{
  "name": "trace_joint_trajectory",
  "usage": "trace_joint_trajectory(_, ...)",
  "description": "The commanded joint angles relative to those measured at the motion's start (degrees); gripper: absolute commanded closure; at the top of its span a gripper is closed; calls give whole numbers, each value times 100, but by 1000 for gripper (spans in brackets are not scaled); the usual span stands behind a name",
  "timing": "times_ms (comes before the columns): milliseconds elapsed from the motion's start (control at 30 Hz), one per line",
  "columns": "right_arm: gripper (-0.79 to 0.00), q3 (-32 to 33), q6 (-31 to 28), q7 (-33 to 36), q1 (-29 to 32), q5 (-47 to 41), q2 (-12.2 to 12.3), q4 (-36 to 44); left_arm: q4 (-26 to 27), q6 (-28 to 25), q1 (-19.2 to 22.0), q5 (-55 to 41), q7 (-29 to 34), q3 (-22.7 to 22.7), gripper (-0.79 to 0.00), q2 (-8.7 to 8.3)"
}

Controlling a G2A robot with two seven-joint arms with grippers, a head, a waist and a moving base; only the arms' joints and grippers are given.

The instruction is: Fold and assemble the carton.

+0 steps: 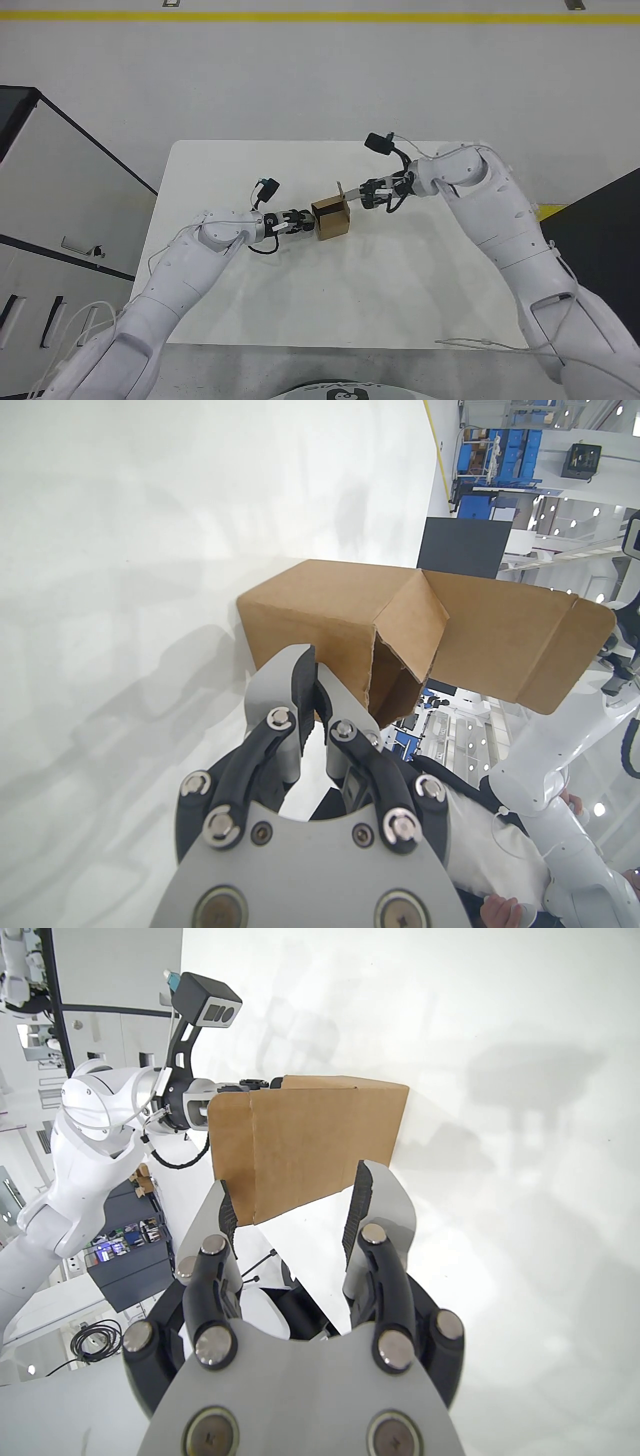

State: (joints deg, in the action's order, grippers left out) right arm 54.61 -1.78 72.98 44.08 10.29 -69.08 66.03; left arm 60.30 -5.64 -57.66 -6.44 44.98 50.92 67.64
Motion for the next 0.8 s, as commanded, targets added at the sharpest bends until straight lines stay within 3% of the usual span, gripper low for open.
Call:
trace_joint_trajectory(0, -437, -131, -3, -9, -91, 32, -37, -47, 0, 0, 0, 0, 0, 0, 0, 0)
trace_joint_trajectory(400, -274, -832, 232, -86, -460, 641, -216, 55, 0, 0, 0, 0, 0, 0, 0, 0)
trace_joint_trajectory(767, -252, -1435, 434, -95, -746, 1210, -407, 105, 0, 0, 0, 0, 0, 0, 0, 0)
